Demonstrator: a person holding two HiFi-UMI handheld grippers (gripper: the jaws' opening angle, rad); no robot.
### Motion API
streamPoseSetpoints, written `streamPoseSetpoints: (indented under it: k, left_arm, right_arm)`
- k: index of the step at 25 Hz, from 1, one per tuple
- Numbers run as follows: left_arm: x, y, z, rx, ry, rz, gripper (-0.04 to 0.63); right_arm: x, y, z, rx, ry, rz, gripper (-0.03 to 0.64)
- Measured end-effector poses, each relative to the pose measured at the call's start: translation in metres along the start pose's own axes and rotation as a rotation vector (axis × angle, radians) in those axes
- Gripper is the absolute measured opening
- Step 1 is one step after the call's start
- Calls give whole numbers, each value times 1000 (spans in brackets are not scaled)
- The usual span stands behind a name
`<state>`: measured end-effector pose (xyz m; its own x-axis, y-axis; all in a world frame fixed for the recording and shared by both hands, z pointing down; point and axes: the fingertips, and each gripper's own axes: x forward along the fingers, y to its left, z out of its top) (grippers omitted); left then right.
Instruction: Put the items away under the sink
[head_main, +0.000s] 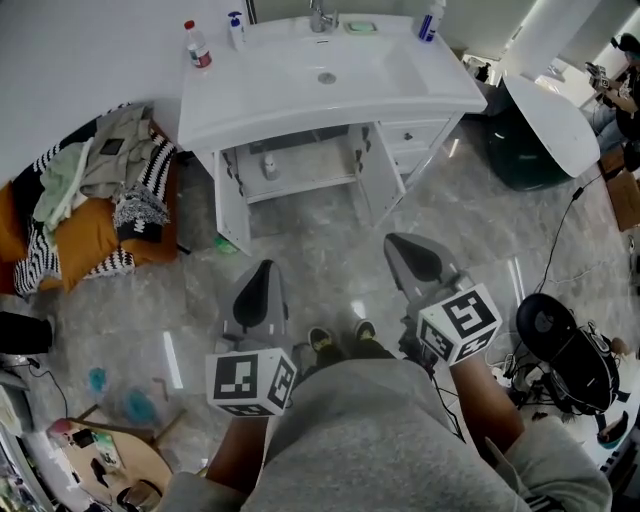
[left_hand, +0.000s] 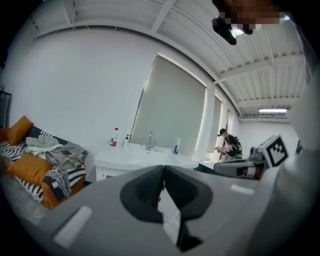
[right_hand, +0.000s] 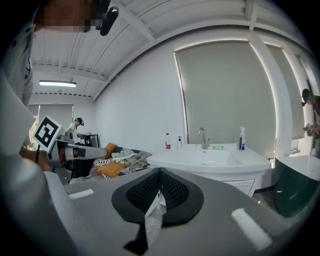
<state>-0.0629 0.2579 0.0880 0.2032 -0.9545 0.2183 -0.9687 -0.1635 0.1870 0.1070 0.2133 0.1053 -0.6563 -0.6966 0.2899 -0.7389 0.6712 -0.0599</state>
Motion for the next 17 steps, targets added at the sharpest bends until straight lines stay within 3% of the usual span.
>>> streamPoseSetpoints:
  k: [17]
  left_arm:
    - [0, -13, -8, -3, 20, -45, 12]
  right_arm:
    - [-9, -6, -4, -9, 3, -22, -2]
